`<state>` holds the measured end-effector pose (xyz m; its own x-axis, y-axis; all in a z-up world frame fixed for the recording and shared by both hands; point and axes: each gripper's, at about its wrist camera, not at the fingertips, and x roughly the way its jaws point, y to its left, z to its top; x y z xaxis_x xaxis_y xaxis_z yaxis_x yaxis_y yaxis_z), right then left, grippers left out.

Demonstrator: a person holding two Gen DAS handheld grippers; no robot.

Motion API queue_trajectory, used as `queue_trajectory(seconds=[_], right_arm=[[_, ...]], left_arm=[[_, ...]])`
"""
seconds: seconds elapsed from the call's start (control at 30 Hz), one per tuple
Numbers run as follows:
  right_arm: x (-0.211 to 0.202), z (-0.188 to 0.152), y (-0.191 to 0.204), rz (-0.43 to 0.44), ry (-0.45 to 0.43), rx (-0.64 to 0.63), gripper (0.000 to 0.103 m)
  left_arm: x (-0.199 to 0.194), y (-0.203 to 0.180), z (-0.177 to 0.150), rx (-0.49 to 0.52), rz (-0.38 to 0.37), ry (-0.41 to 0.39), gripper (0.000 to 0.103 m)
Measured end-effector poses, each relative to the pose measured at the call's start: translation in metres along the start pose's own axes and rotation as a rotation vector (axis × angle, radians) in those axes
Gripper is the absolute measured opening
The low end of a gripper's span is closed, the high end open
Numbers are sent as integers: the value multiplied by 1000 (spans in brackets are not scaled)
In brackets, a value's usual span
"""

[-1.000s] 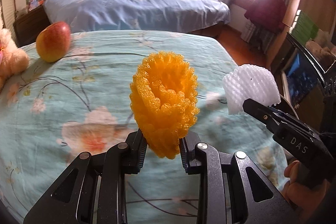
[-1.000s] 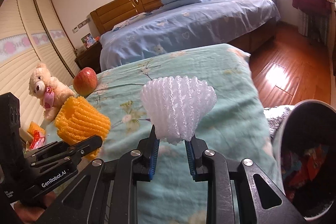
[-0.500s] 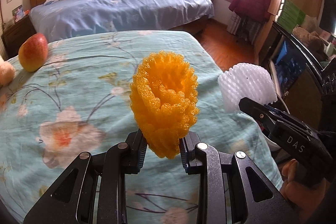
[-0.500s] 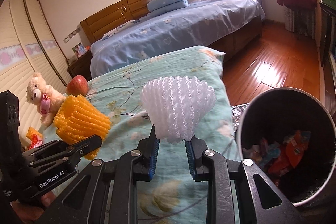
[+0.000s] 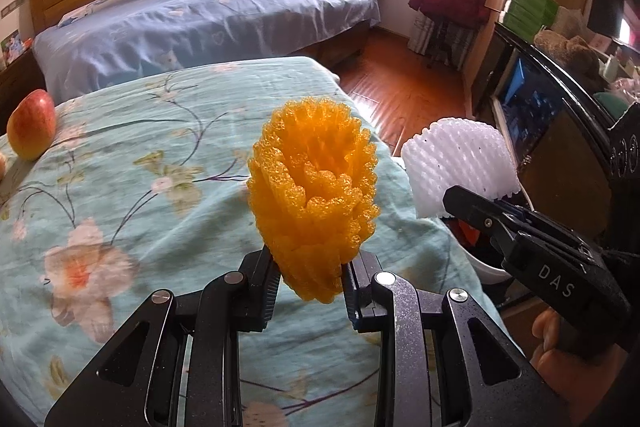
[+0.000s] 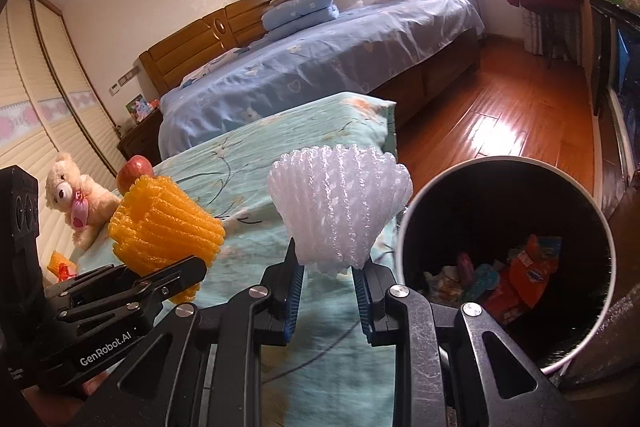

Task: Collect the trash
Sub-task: 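Carry the orange foam net with the left tool while the right tool carries the white net to the bin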

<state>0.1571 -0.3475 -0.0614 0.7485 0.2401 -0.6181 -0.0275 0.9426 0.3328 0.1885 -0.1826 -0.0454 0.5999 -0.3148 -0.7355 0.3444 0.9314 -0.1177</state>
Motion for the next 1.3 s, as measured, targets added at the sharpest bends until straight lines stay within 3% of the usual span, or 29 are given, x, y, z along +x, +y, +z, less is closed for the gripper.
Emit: queue_trajectory(seconds=[1.3], right_arm=[[-34,-10,-47,-81,-27,60,24]], left_arm=[[8,-48,5,87,-79,16,25]])
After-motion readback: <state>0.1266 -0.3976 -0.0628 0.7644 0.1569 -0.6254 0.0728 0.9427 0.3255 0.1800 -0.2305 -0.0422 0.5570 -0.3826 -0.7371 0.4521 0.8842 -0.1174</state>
